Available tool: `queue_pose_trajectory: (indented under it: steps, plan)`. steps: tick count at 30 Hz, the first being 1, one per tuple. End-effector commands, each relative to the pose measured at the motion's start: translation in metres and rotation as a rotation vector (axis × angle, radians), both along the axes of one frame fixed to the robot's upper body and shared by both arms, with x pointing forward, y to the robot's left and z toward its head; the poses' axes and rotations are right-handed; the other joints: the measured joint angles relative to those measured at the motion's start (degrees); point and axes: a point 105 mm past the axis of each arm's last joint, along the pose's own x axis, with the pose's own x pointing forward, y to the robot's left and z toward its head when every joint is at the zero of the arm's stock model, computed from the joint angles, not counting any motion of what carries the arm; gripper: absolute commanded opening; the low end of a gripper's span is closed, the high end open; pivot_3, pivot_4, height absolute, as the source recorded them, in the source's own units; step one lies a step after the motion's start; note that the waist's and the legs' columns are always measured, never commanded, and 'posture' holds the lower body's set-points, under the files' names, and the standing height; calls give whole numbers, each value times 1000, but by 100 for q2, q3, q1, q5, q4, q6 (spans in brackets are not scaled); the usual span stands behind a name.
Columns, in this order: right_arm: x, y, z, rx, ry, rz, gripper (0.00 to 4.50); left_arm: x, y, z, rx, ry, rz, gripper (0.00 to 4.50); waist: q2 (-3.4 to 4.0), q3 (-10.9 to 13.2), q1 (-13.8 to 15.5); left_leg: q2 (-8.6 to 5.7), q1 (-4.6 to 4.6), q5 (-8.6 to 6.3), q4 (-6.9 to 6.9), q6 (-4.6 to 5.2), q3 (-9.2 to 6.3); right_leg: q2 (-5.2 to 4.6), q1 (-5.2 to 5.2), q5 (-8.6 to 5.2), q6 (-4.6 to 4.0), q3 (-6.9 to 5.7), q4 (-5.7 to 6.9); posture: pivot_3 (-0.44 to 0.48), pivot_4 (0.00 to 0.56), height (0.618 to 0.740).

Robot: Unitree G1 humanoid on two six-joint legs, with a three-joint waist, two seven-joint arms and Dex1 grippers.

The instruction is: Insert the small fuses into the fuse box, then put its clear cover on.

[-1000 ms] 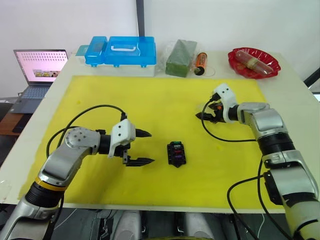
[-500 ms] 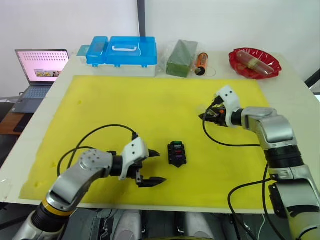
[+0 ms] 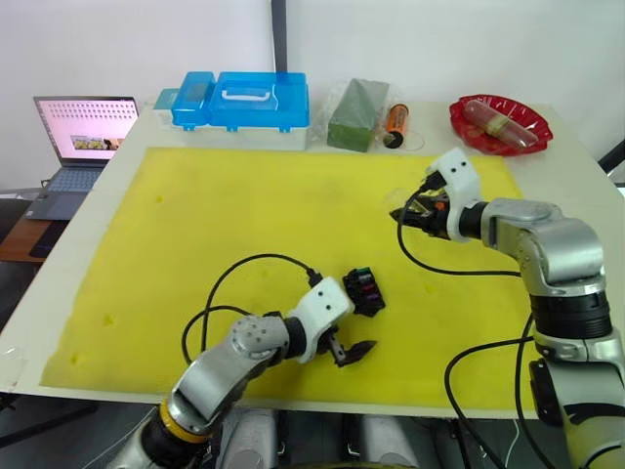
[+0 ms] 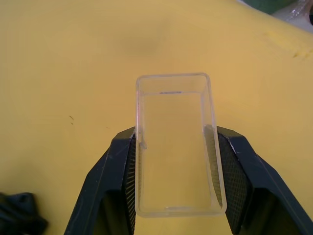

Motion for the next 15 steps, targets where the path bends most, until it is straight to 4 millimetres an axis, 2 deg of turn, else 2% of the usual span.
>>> queue_pose_trajectory:
  steps: [1,15]
  plan:
    - [-2,-1,26,-2,-90,-3,1819,19,3,-3,40,-38,140,4500,0,0,-3,0,0,0,0,0,0,0,0,0,0,0,0,0,150,740]
    - [-4,-1,31,-16,-123,-18,1819,46,-16,-5,63,-60,273,4500,-1,-2,-2,0,5,0,1,1,0,-2,5,0,0,-2,2,0,150,740]
